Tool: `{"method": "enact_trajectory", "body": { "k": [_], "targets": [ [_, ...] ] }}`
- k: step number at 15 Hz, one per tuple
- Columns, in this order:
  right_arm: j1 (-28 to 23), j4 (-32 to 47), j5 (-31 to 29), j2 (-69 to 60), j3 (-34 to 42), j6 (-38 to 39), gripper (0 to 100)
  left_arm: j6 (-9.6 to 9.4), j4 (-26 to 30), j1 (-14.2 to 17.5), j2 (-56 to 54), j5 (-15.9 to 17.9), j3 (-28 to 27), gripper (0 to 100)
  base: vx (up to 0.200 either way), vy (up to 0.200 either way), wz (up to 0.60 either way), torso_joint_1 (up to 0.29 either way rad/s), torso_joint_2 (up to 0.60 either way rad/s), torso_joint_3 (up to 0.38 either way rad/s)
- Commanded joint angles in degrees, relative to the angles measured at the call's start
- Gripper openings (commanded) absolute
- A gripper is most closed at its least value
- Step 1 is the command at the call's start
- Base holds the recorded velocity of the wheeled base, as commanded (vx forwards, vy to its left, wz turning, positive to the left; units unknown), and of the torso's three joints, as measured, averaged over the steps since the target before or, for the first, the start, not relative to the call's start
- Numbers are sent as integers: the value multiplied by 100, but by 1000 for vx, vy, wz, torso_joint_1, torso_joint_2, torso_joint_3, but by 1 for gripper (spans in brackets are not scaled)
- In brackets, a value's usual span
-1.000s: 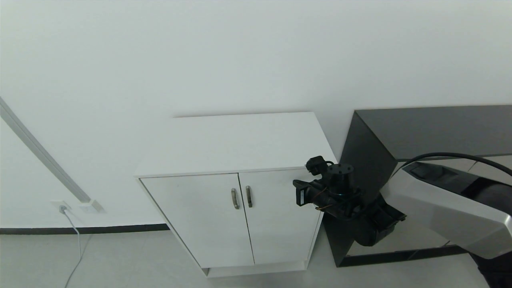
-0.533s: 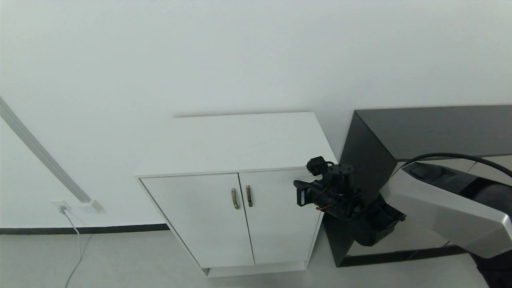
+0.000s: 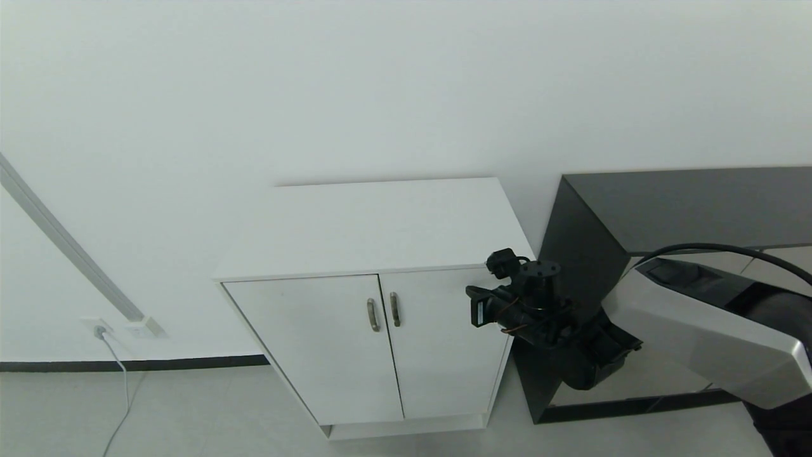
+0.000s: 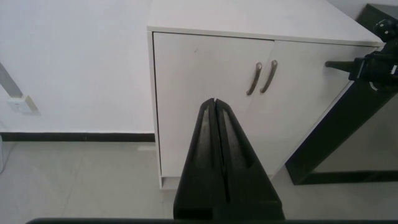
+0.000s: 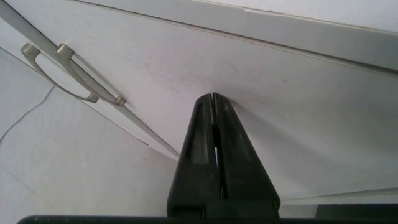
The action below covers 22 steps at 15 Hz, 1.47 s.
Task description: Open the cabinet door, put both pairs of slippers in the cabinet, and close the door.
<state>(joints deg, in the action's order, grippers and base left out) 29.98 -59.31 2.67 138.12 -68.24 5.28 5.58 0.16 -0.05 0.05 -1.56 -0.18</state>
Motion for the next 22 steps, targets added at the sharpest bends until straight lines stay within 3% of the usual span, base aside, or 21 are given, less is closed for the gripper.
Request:
{"method": "enact_trajectory", "body": {
  "k": [1, 7, 12, 22],
  "targets": [
    [17, -63, 5, -57, 259, -9, 0, 13, 2, 5, 4, -2, 1, 0, 0, 0, 0, 0, 0, 0],
    [-53, -1004, -197, -488, 1612, -9, 0, 13, 2, -4, 4, -2, 1, 0, 0, 0, 0, 0, 0, 0],
    [-458, -1566, -197, -1331, 2931, -80, 0, 13, 2, 5, 4, -2, 1, 0, 0, 0, 0, 0, 0, 0],
    [-1750, -3069, -197, -2246, 5392, -317, 0, 13, 2, 5, 4, -2, 1, 0, 0, 0, 0, 0, 0, 0]
  ]
}}
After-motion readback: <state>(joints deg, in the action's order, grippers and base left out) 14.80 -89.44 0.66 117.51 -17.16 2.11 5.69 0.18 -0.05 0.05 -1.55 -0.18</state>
